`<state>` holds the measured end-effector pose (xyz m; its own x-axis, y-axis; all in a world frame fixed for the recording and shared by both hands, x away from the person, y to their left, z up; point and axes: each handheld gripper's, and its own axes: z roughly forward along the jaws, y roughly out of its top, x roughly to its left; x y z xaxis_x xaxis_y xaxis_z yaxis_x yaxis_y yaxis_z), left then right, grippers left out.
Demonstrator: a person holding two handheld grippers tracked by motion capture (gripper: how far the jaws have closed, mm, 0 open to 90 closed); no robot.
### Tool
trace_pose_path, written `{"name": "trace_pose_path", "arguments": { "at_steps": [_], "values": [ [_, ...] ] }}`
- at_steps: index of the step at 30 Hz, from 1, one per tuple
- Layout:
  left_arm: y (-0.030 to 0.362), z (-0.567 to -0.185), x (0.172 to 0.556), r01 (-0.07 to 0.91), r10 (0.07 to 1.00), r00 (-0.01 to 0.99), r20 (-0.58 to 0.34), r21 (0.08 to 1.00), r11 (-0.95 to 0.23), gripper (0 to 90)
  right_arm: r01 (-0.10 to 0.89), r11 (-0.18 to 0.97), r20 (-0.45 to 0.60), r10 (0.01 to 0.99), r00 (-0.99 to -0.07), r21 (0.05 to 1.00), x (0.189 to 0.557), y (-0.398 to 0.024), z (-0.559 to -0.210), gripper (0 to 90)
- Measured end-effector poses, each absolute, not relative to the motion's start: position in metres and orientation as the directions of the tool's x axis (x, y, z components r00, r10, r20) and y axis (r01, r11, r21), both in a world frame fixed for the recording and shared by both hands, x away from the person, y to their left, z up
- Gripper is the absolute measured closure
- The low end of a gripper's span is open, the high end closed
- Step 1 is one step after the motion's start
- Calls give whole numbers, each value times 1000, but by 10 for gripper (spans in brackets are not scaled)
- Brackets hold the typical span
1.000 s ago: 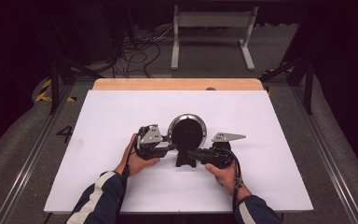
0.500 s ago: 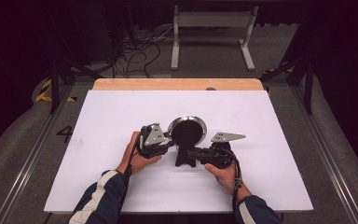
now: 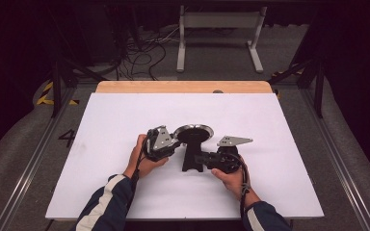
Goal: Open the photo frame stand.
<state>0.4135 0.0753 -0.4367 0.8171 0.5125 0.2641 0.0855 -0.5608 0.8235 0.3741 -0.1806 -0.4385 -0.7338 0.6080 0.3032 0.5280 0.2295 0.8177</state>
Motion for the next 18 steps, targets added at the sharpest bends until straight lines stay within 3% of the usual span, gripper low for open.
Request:
{"name": "trace_pose_path", "arguments": {
  "at_steps": [18],
  "values": [
    [68,-442,415,80,546,778,311,813,-577,684,528,286,254,635,-729,800,374,-175,-444,751]
  ]
}}
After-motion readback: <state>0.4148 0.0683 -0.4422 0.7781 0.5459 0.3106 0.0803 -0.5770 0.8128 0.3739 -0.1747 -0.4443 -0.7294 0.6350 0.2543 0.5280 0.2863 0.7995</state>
